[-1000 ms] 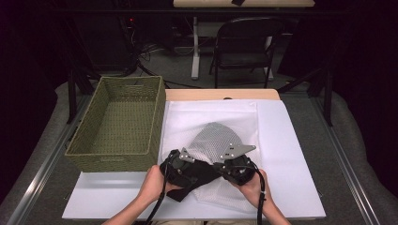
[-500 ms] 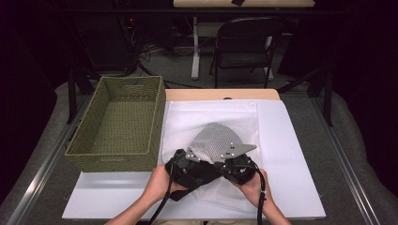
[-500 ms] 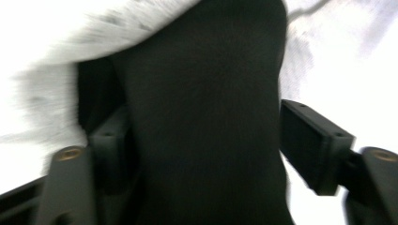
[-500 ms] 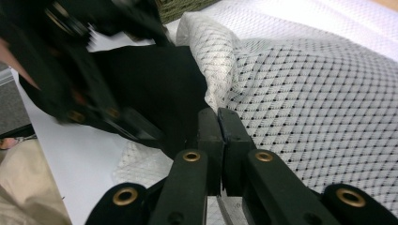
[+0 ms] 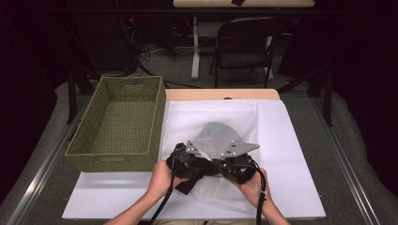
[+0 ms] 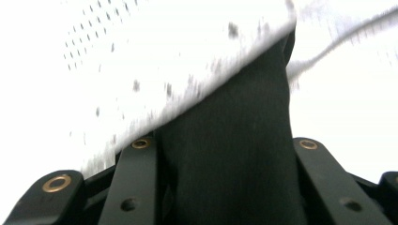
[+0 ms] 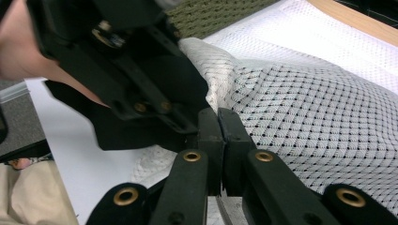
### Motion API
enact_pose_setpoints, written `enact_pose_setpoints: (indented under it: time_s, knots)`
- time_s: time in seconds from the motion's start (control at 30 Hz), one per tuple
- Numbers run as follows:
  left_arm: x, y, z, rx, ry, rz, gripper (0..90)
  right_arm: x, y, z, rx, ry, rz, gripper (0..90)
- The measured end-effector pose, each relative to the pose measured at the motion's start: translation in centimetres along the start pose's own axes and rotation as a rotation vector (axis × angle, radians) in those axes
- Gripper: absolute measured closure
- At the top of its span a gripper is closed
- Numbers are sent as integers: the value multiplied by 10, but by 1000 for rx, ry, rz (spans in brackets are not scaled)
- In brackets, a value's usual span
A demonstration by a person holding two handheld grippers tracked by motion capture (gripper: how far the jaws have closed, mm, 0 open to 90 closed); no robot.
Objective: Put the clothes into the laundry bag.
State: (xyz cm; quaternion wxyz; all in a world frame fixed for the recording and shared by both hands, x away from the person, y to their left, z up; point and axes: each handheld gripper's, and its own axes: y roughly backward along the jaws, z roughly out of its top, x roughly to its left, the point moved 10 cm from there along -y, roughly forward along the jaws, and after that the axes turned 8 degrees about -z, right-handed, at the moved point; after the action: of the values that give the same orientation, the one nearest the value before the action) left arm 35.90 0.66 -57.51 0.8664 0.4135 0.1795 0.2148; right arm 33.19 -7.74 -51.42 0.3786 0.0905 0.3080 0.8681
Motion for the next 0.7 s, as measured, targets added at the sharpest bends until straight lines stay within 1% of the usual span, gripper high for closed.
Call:
enact_pose_setpoints:
  time_s: [0.07, 0.13, 0.17, 0.2, 0.23, 0.27, 0.37, 0.43, 0.5, 0.57, 0.6, 0.67, 0.7]
  knots:
    - [3, -9, 1, -15, 21, 5, 597, 1, -1, -2, 9, -3, 4, 888]
    - [6, -19, -3, -6, 34, -5, 564, 0, -5, -7, 28, -7, 11, 888]
    - [7, -22, -6, 4, 35, -12, 528, 0, -8, -11, 42, -8, 11, 888]
    - [7, -23, -8, 7, 27, -16, 508, -1, -9, -14, 53, -12, 13, 888]
    - [8, -23, -10, 13, 21, -18, 484, -2, -11, -16, 57, -15, 12, 888]
    - [8, -22, -11, 13, 20, -18, 440, -4, -11, -17, 59, -14, 13, 888]
    - [10, -14, -16, 26, 6, -13, 341, -5, -10, -17, 55, -18, 9, 888]
    - [10, -8, -20, 36, 8, -16, 288, -5, -9, -17, 54, -15, 6, 888]
    - [11, 1, -23, 41, 11, -7, 240, -5, -9, -17, 54, -15, 4, 888]
    - [10, 10, -26, 39, 11, -8, 204, -7, -9, -18, 56, -15, 1, 887]
    - [10, 14, -27, 35, 2, 6, 188, -7, -9, -18, 57, -20, 2, 888]
    - [6, 22, -29, 25, 3, 3, 165, -8, -9, -18, 58, -23, -1, 887]
    - [3, 26, -32, 23, -5, 2, 155, -8, -9, -18, 57, -21, -1, 888]
